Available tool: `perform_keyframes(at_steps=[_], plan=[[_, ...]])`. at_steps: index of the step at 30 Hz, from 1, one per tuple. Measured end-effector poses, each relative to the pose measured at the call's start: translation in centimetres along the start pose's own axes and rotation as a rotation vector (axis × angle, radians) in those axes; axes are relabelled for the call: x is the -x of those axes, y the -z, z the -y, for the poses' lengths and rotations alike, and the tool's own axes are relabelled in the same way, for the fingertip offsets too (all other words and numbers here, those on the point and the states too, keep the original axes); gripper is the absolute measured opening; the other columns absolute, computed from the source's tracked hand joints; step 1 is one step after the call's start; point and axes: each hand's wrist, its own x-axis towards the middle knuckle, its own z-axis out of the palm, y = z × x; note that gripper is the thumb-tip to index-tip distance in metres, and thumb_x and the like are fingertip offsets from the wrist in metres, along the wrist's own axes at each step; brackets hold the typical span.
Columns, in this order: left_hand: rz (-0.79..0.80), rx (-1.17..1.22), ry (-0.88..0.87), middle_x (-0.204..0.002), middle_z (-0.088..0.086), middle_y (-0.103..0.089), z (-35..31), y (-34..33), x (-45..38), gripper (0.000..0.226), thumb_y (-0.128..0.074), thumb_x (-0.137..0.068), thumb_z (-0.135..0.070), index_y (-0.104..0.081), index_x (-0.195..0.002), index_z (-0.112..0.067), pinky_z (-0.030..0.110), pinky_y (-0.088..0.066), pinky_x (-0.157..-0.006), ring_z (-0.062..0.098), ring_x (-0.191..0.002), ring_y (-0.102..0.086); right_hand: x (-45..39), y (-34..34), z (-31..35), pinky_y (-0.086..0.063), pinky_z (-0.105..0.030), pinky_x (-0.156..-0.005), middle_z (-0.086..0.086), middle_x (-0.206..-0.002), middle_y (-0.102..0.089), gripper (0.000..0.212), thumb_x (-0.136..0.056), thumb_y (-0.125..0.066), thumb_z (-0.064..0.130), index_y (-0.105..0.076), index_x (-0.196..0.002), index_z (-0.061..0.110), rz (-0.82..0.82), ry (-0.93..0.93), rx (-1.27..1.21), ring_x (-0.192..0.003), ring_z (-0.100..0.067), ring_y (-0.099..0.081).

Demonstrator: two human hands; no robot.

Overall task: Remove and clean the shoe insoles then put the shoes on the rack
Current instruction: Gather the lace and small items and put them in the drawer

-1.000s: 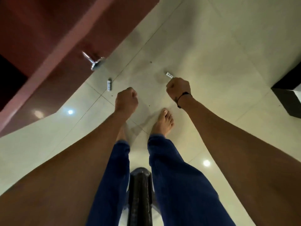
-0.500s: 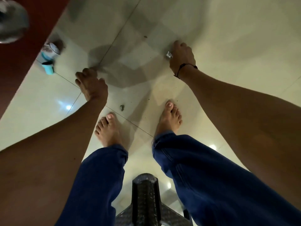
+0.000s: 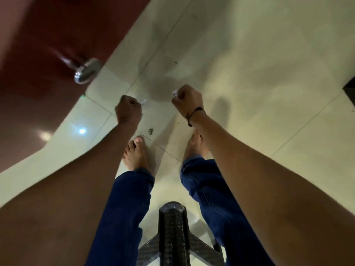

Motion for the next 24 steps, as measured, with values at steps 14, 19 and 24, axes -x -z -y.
perform_keyframes(at_steps=[14, 19, 24], plan=[[0.25, 0.759, 0.06, -0.066, -0.002, -0.043, -12.8, 15.9, 24.6, 0.03, -0.027, -0.091, 0.003, -0.051, -0.089, -0.016, 0.023, -0.036, -0.054, 0.01, -0.058, -0.039, 20.4, 14.9, 16.8, -0.044, -0.019, -0.064, -0.007, -0.071, -0.063, 0.022, -0.079, -0.06, 0.006, -0.061, -0.098, 0.018, 0.006, 0.205, -0.182, -0.07, -0.02, -0.06], [0.115, 0.719, -0.199, -0.071, -0.007, -0.045, -13.1, 21.6, 24.1, 0.027, -0.038, -0.094, -0.052, -0.049, -0.079, -0.032, 0.039, -0.043, -0.068, 0.01, -0.063, -0.044, 21.0, 15.7, 23.4, -0.048, -0.023, -0.064, -0.004, -0.067, -0.061, 0.023, -0.078, -0.06, 0.005, -0.064, -0.097, 0.017, -0.013, 0.522, -0.083, -0.065, -0.02, -0.061], [0.018, 0.649, -0.259, -0.077, 0.012, -0.061, -14.3, 25.5, 18.8, 0.028, -0.046, -0.095, -0.031, -0.061, -0.075, -0.018, 0.043, -0.045, -0.072, 0.023, -0.074, -0.055, 16.7, 12.9, 28.5, -0.054, -0.033, -0.07, -0.004, -0.068, -0.065, 0.02, -0.074, -0.059, 0.012, -0.065, -0.092, 0.019, -0.017, 0.59, 0.07, -0.068, -0.021, -0.065]])
